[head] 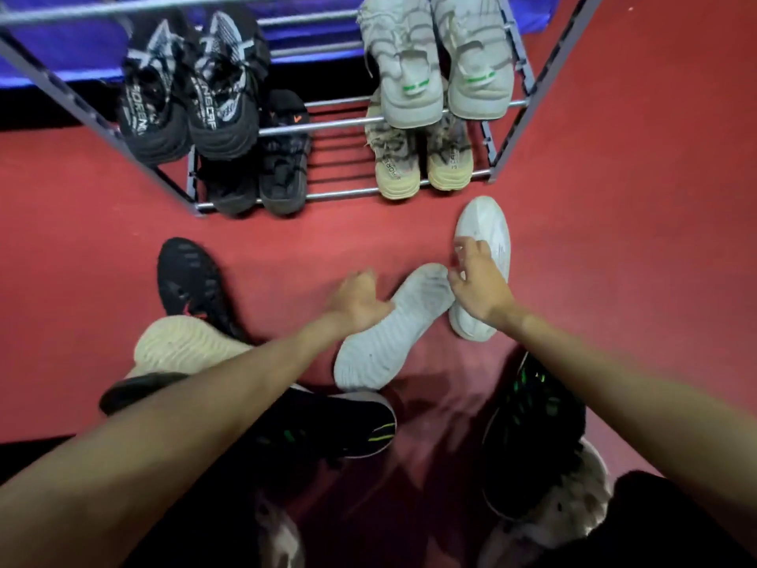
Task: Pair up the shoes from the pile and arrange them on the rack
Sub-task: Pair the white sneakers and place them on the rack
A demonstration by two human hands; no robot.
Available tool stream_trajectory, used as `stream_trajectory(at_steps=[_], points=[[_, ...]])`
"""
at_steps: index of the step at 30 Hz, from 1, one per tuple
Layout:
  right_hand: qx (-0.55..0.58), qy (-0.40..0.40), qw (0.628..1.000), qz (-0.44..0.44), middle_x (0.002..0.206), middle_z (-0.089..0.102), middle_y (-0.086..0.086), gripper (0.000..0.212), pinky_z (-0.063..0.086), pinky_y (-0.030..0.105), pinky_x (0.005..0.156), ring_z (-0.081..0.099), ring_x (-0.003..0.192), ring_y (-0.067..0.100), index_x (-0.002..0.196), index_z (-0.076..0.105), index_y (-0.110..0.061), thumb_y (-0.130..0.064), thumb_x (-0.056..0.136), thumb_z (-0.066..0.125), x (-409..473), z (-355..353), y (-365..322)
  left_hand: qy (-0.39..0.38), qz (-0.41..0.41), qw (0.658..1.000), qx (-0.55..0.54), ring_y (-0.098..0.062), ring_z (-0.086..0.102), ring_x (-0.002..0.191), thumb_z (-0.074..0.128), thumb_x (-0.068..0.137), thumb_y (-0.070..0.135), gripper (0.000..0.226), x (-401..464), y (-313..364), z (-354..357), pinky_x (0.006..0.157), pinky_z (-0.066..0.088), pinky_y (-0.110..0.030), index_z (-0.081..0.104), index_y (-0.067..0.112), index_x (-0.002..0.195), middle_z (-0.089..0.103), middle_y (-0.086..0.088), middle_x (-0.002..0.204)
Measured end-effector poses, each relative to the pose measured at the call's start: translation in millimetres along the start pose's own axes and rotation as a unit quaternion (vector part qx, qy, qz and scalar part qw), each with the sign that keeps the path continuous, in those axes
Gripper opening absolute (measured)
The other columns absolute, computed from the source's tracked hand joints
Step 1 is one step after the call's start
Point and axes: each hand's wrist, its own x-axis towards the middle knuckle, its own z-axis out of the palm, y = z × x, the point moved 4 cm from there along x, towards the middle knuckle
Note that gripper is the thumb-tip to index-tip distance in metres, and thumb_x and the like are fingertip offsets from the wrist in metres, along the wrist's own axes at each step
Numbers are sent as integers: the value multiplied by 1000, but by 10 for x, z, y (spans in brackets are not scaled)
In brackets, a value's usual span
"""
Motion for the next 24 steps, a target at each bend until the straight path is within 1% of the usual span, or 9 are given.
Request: stream_trajectory(at_steps=[4,6,8,12,14,17,19,21,24], points=[[-95,-109,990,-11,128,44,22,51,40,41,102,48,116,37,139,31,1,-9,91,43,-340,346,192,-66,-50,992,92,-35,36,132,77,67,49,96,-269,-312,510,103,39,-43,27,11,140,35,-16,140],[-134,-151,979,-33,135,39,19,55,40,42,103,47,120,36,143,26,-1,-9,91,42,-475,429,223,-66,-74,990,104,-33,36,133,79,62,50,105,-306,-391,646,102,40,-45,21,15,142,33,-14,139],[-151,-156,975,-52,142,34,16,58,41,40,104,45,125,34,146,24,-2,-8,91,42,-554,449,221,-52,-81,990,103,-32,39,131,81,59,49,111,-299,-435,728,100,42,-45,17,16,143,35,-12,137],[-152,-143,977,-49,148,30,14,60,39,38,107,41,131,33,147,22,-2,-7,91,42,-600,445,220,-14,-71,988,137,-30,38,130,84,56,49,127,-257,-413,887,98,43,-40,5,8,147,32,-15,140],[-160,-142,976,-51,149,30,14,61,37,36,109,39,133,32,148,21,-2,-7,90,42,-609,443,214,14,-74,985,155,-29,41,127,85,54,50,127,-234,-398,919,96,44,-38,9,7,146,35,-16,138],[-169,-150,973,-48,152,27,13,65,35,37,111,36,137,31,149,17,-1,-5,89,42,-606,441,221,55,-68,990,114,-31,45,123,86,49,43,118,-237,-417,814,95,43,-41,21,12,142,42,-13,134],[-177,-170,968,-46,155,23,13,68,32,37,114,31,140,30,150,13,-2,-4,89,42,-614,448,227,83,-38,992,91,-31,44,123,84,48,42,114,-246,-433,642,97,39,-42,23,18,142,42,-11,133],[-171,-174,969,-46,156,20,11,72,32,39,114,30,141,30,151,12,-4,-1,86,44,-606,441,217,102,11,991,81,-31,46,121,79,48,47,107,-260,-407,391,99,38,-43,29,23,141,46,-9,131],[-130,-131,982,-43,153,23,12,75,36,41,110,37,134,33,149,18,-5,-1,81,50,-540,379,163,118,52,992,10,-26,54,122,75,53,55,91,-322,-280,-71,103,41,-36,49,26,135,56,-4,133]])
